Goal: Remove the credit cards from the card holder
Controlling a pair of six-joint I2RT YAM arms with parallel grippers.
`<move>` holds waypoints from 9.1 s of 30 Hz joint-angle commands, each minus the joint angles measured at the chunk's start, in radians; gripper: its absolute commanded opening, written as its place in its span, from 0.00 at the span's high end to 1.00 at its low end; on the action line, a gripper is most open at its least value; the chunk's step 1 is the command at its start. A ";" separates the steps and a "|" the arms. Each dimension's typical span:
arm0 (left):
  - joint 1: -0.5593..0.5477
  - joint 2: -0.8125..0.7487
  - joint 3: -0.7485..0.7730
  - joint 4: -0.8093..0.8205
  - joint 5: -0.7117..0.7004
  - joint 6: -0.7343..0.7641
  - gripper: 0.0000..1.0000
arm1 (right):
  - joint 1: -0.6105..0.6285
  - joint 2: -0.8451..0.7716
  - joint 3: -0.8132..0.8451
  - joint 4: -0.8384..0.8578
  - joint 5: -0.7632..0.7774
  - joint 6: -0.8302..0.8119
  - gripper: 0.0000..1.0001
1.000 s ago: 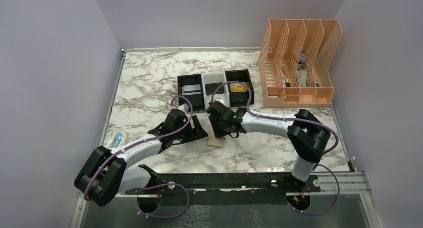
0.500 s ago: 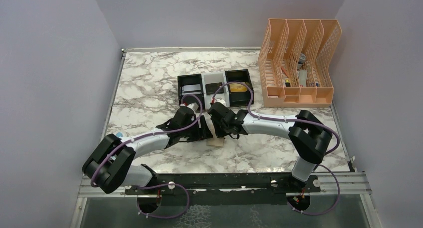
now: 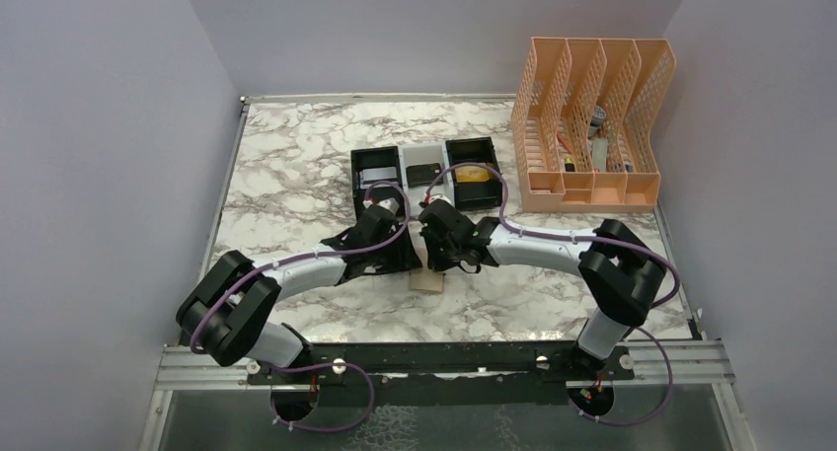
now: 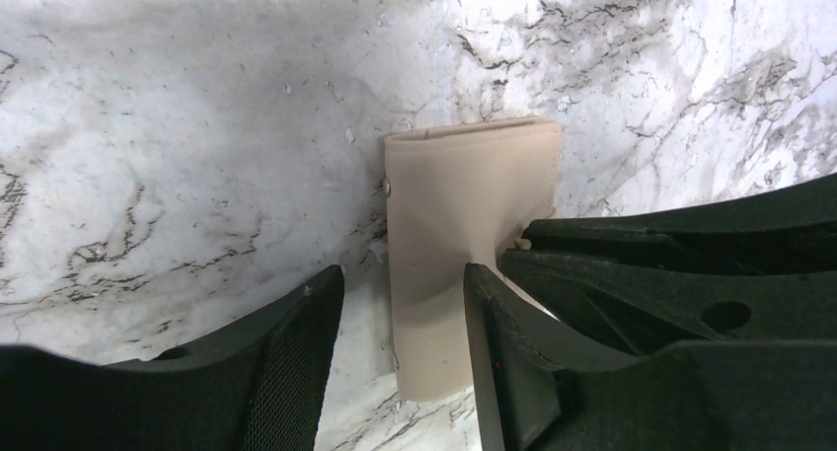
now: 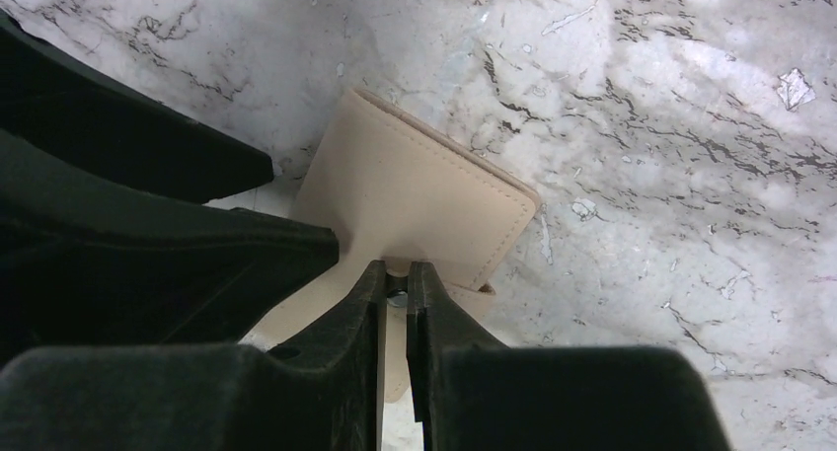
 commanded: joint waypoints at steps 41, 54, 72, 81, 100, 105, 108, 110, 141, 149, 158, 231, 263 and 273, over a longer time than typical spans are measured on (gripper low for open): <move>-0.033 0.019 0.006 -0.175 -0.127 0.057 0.49 | -0.077 -0.209 -0.143 -0.114 0.048 0.070 0.73; -0.033 -0.015 0.001 -0.186 -0.127 0.049 0.49 | -0.098 -0.194 -0.144 -0.084 -0.039 0.077 0.84; -0.022 -0.268 -0.021 -0.260 -0.312 -0.004 0.14 | -0.104 -0.325 -0.175 0.006 -0.081 0.062 0.99; 0.124 -0.384 -0.046 -0.224 -0.174 0.007 0.01 | -0.106 -0.394 -0.118 0.035 -0.168 -0.010 0.99; 0.161 -0.553 -0.132 -0.209 -0.160 -0.042 0.01 | -0.106 -0.213 -0.023 0.172 -0.466 -0.012 0.99; 0.160 -0.557 -0.138 -0.194 -0.157 -0.048 0.02 | -0.107 -0.252 -0.042 0.196 -0.489 -0.018 0.99; 0.160 -0.547 -0.136 -0.170 -0.132 -0.040 0.03 | -0.140 -0.292 -0.094 0.176 -0.426 -0.024 0.98; 0.160 -0.539 -0.140 -0.140 -0.103 -0.027 0.04 | -0.194 -0.305 -0.144 0.169 -0.464 -0.034 0.98; -0.090 0.128 0.108 0.208 0.225 0.056 0.52 | -0.391 -0.396 -0.444 0.245 -0.383 0.009 0.96; -0.112 0.169 0.108 0.132 0.148 0.081 0.56 | -0.391 -0.531 -0.402 0.167 -0.284 0.064 0.51; -0.114 0.152 0.101 0.088 0.131 0.109 0.57 | -0.391 -0.449 -0.328 0.304 -0.540 0.143 0.61; -0.104 -0.019 0.047 -0.093 -0.085 0.091 0.55 | -0.257 0.037 -0.198 0.253 -0.362 0.121 0.79; -0.104 -0.101 0.055 -0.099 -0.093 0.099 0.50 | -0.268 0.074 -0.316 0.394 -0.371 0.105 0.97; -0.105 -0.079 0.046 -0.058 -0.051 0.092 0.53 | -0.269 0.083 -0.342 0.423 -0.378 0.109 0.98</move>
